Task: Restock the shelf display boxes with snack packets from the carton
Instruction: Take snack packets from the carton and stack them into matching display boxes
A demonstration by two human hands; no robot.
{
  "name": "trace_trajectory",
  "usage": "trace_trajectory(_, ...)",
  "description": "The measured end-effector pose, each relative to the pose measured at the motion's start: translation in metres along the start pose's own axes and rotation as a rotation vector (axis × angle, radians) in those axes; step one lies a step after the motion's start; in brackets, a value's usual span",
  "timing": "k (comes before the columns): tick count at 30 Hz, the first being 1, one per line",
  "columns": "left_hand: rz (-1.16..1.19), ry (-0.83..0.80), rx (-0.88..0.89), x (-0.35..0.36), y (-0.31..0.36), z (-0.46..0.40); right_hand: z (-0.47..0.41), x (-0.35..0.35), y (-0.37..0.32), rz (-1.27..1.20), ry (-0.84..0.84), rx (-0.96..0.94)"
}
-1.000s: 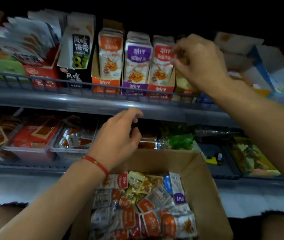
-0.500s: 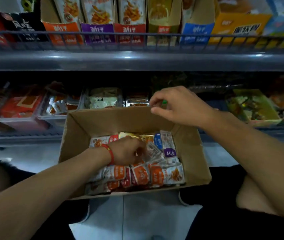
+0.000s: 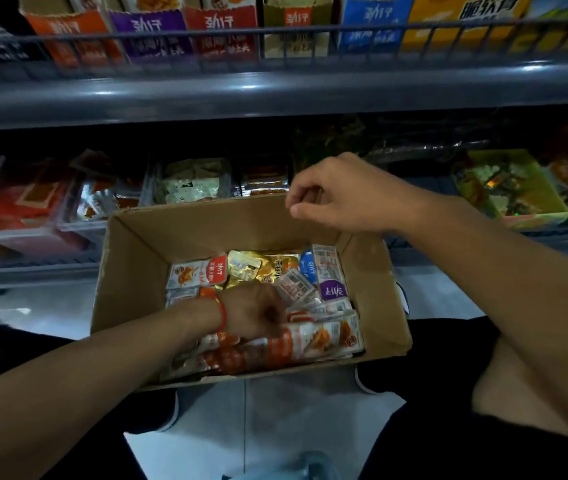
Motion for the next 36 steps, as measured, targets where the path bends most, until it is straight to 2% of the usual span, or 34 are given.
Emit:
trace_trajectory(5,0.386,0.102,-0.052,-0.064,-0.018,0.026,0.000,0.000,0.012,-0.042,-0.048,0.052)
trace_trajectory(8,0.518,0.203,-0.071,-0.092,-0.021,0.043,0.000,0.010,0.017,-0.044,-0.147,0.083)
trace_trajectory(12,0.477,0.295,-0.069,-0.114,-0.019,0.057,0.001,0.028,0.021,-0.064,-0.244,0.132)
trace_trajectory(17,0.376,0.704,-0.116,-0.151,-0.032,0.081,-0.008,0.014,0.024,-0.093,-0.130,0.146)
trace_trajectory(18,0.456,0.762,-0.122,-0.157,-0.036,0.087,-0.009,0.007,0.027,-0.150,-0.086,0.170)
trace_trajectory(19,0.634,0.779,-0.124,-0.158,-0.042,0.091,-0.008,0.001,0.030,-0.234,-0.037,0.199)
trace_trajectory(21,1.075,0.697,-0.099,-0.148,-0.042,0.092,-0.004,-0.008,0.031,-0.464,0.060,0.258)
trace_trajectory(22,1.217,0.651,-0.077,-0.145,-0.036,0.094,-0.002,-0.009,0.029,-0.587,0.097,0.286)
trace_trajectory(23,1.284,0.653,-0.047,-0.147,-0.032,0.097,0.000,-0.007,0.025,-0.696,0.120,0.309)
trace_trajectory(25,1.381,0.757,0.023,-0.159,-0.030,0.106,0.002,-0.001,0.013,-0.806,0.111,0.326)
trace_trajectory(28,1.342,0.917,0.074,-0.182,-0.036,0.126,-0.003,0.006,-0.011,-0.753,0.056,0.300)
trace_trajectory(30,1.233,0.991,0.089,-0.196,-0.039,0.139,-0.007,0.000,-0.026,-0.697,0.100,0.249)
trace_trajectory(34,1.006,1.120,0.124,-0.221,-0.043,0.167,-0.015,-0.042,-0.048,-0.578,0.394,0.165)
trace_trajectory(36,0.927,1.159,0.140,-0.232,-0.045,0.179,-0.026,-0.067,-0.067,-0.419,0.501,0.104)
Point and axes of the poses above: each hand's wrist, its own z-axis away from the middle knuckle, its own x-axis out of the palm, y = z × x, the point moved 10 cm from there along -z, towards the middle knuckle, and after that the axes turned 4 degrees about -z, right-handed, at the moved point
